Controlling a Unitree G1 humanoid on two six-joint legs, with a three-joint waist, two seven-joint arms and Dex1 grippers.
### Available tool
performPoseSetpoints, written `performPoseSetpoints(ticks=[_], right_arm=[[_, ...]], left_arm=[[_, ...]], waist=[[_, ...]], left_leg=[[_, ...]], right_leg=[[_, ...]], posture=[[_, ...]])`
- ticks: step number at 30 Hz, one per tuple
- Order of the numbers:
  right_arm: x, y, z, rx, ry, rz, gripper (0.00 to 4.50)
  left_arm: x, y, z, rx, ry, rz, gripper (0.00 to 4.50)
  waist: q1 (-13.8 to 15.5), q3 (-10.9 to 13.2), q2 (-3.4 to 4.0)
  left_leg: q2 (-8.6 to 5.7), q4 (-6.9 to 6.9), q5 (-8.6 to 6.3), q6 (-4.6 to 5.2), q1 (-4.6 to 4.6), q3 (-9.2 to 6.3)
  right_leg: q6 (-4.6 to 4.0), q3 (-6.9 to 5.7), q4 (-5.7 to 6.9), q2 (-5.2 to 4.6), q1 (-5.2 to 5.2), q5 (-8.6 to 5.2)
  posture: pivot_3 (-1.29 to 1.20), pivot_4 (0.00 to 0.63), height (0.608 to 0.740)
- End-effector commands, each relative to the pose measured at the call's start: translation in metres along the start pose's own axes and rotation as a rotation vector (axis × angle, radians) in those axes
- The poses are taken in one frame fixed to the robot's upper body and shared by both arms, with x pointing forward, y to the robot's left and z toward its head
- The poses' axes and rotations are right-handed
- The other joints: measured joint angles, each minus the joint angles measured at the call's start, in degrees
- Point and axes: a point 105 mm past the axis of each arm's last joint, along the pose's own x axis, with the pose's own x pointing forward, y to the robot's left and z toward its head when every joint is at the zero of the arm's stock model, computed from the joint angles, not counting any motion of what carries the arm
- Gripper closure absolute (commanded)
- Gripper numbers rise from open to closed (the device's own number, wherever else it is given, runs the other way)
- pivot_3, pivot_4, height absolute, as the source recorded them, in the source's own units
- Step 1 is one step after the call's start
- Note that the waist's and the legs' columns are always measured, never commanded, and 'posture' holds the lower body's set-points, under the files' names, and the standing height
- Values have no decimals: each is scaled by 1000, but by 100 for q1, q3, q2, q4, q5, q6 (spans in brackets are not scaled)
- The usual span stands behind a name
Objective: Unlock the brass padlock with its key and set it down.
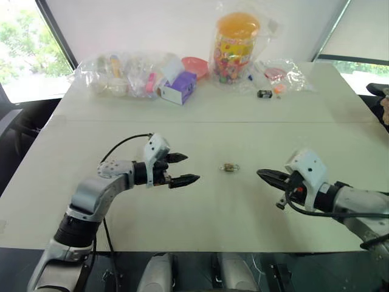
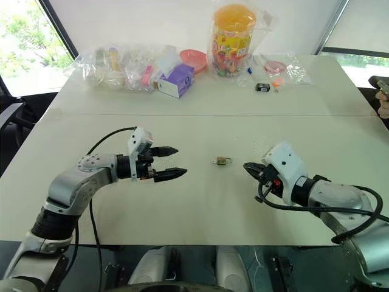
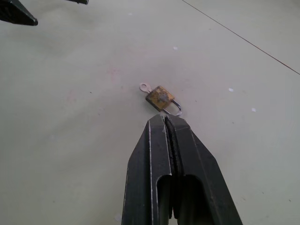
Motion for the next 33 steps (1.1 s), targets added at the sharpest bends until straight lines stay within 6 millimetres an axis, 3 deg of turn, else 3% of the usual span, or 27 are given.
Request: performPoseSetpoints(ticks=[1,24,32,33], right_arm=[[-1,7,9,-34,-15,30,4500],[0,-3,11,-103,12,80,4500],[15,-14,7,-114,18,135,4500],[20,-14,8,-116,14,154,4250]], left_arm=[[0,-1,13,44,-38,-24,56],[4,2,21,87,-44,-29,56],[6,-1,20,100,-36,-50,56],[6,-1,19,103,-32,-55,16]], waist=[[25,0,0],[9,1,-2],[-4,1,-2],[-3,1,-2]], left_leg=[[0,0,0,0,0,0],[-1,3,0,1,-2,0],[2,2,0,0,-1,0],[1,2,0,0,-1,0]], right_leg=[[0,0,0,-2,0,0],[1,0,-2,-9,1,1],[1,0,-1,-7,0,1],[1,0,-1,-7,0,1]], posture=[[0,150,735],[0,150,735],[0,150,735],[0,150,735]])
